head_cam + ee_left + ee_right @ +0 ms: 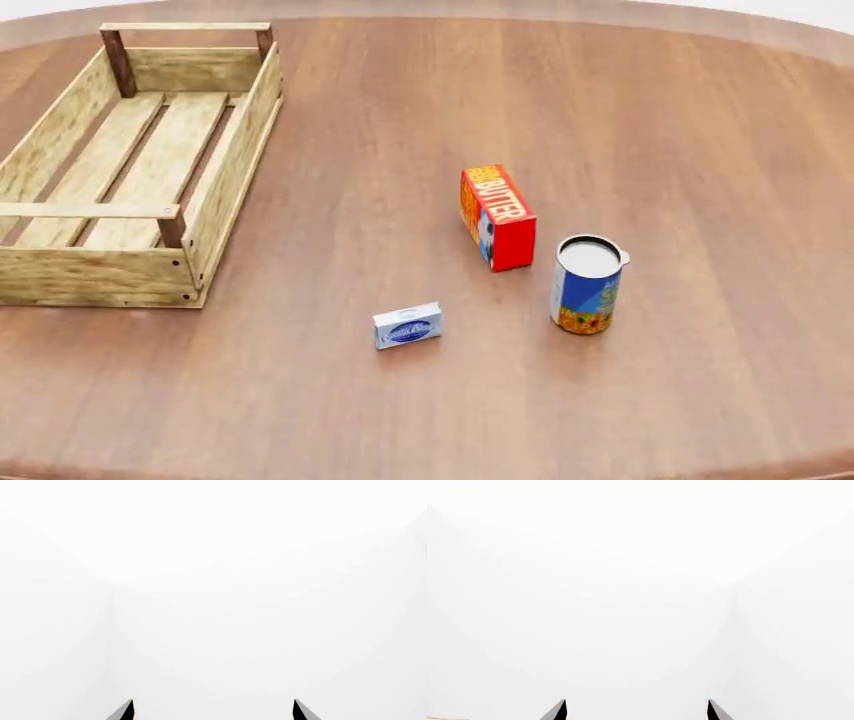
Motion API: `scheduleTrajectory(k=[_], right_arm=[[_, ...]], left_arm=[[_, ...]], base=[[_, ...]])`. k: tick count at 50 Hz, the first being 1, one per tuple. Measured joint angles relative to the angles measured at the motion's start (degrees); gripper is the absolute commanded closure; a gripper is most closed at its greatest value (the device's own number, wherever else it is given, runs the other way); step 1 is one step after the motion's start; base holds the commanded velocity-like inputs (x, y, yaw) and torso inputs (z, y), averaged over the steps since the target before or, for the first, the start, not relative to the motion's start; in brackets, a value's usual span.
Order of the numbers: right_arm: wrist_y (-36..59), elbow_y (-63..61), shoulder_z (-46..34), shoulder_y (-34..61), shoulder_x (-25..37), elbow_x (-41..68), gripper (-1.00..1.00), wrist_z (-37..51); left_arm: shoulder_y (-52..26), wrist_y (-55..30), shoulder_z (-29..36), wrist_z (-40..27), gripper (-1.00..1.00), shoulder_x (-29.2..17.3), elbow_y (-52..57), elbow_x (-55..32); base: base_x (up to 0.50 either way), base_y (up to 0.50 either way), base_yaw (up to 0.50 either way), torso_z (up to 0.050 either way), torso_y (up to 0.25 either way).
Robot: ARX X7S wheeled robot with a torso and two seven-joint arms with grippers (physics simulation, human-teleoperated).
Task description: Pick up the cream cheese and put it in the tray.
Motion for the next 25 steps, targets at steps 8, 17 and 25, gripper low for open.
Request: scheduleTrajectory(k=[8,17,25], right_arm=[[0.17,0.13,-0.17,0.11,0.26,-1.74,-1.00,1.65],[0.89,0.15,-0.54,0.26,0.34,-3.82,-1.00,3.28],[1.52,-0.04,-1.11,0.29,0.77,-4.38,-1.00,4.23]], left_arm=[[-0.13,0.63,0.44,-1.10,-1.00,-0.31,-0.51,1.08],[-0.25,0.27,0.78,-2.00,-1.00,-0.63,-0.50,1.78],[-0.32,-0.23,1.19,-2.57,-1.00,-0.97,-0.28,2.14]], base=[[0.02,0.08,0.00,0.000,0.000],[0.09,0.42,0.00,0.000,0.000],[0.08,0.43,0.00,0.000,0.000]])
